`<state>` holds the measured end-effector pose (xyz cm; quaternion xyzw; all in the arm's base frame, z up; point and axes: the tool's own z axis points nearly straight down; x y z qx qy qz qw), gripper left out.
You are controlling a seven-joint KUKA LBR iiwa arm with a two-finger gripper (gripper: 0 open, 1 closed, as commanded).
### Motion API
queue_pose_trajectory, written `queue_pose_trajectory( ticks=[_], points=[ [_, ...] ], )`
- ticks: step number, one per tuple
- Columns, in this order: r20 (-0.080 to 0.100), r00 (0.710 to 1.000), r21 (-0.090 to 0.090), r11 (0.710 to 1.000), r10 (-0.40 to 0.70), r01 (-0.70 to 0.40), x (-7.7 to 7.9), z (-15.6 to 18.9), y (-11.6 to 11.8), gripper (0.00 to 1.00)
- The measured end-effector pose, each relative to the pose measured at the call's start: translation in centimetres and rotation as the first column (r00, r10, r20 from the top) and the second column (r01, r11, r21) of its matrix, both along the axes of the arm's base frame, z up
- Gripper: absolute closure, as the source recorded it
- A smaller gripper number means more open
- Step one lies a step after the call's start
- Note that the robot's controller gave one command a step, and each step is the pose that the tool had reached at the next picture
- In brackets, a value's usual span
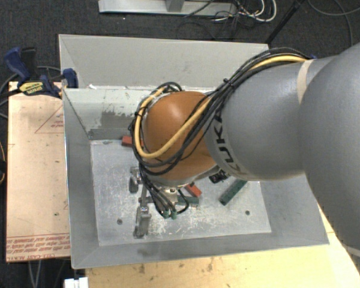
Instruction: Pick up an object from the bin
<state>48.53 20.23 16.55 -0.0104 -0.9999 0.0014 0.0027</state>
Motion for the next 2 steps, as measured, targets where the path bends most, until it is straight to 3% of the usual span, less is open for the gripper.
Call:
queue_pose_trajectory(
  ticks=[1,2],
  points=[
    [0.007,0.999,0.0,0.999,-0.043,0.043,5.6,-3.4,-8.9,0.0],
    [0.012,0.999,0.004,0.999,-0.051,0.051,8.2,-9.7,-14.8,0.0]
  ],
)
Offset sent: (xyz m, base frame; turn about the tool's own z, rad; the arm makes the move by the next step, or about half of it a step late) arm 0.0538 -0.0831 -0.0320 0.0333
